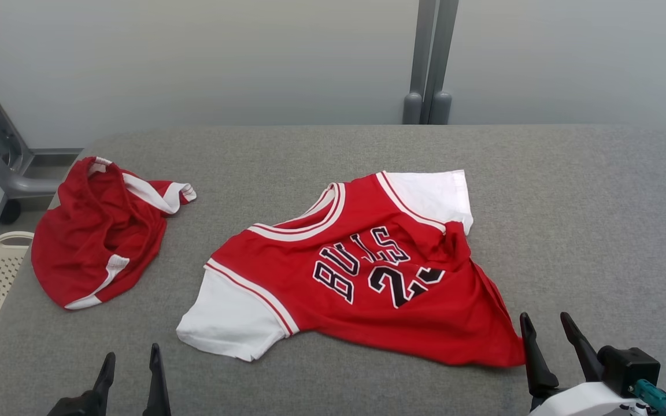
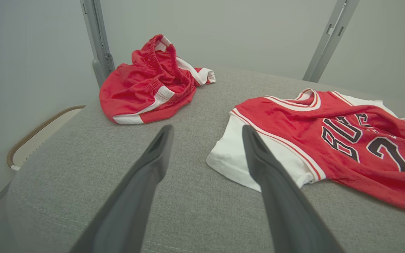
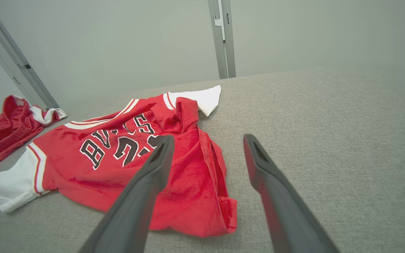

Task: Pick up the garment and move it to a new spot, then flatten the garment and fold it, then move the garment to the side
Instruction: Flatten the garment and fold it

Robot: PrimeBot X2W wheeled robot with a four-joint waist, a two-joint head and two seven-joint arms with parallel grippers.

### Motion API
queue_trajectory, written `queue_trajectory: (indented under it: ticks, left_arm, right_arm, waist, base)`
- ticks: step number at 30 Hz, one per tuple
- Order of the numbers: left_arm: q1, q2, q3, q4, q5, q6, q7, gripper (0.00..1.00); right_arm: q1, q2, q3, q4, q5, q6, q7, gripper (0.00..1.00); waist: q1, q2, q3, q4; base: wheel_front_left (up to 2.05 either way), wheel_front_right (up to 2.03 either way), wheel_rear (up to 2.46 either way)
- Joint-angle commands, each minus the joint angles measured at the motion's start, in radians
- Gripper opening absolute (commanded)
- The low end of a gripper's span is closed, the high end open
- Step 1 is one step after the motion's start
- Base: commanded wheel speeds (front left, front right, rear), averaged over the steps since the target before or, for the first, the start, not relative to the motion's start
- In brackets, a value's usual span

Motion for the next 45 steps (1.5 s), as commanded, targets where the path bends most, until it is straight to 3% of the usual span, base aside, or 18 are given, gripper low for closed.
queue_trajectory:
  ticks: [1,22,28,35,45]
  left_arm:
    - [0.02,0.009,0.007,-0.007,0.001,0.006,-0.006,1.0]
    - [0.003,0.008,-0.009,-0.012,-0.021,0.003,0.022,1.0]
    - [-0.076,0.032,-0.03,0.047,-0.021,-0.035,0.076,1.0]
    - [-0.26,0.08,-0.09,0.218,0.0,-0.129,0.182,1.0]
    - [-0.446,0.074,-0.137,0.438,0.008,-0.205,0.241,1.0]
  right_arm:
    - [0.017,-0.004,-0.002,-0.007,-0.01,0.0,-0.005,1.0]
    - [0.006,-0.003,0.012,-0.026,-0.036,0.0,0.059,1.0]
    - [-0.013,-0.003,0.0,-0.043,-0.091,0.0,0.16,1.0]
    - [-0.059,-0.003,0.024,-0.108,-0.165,0.0,0.292,1.0]
    - [-0.097,-0.015,0.056,-0.144,-0.177,0.0,0.35,1.0]
  waist:
    - [0.0,0.0,-0.001,0.003]
    - [0.0,0.0,0.015,-0.003]
    - [0.0,0.0,0.039,0.004]
    - [0.0,0.0,0.129,-0.009]
    - [0.0,0.0,0.247,-0.03]
  base:
    - [0.0,0.0,0.0]
    - [0.0,0.0,0.0]
    - [0.0,0.0,0.0]
    - [0.0,0.0,0.0]
    - [0.0,0.0,0.0]
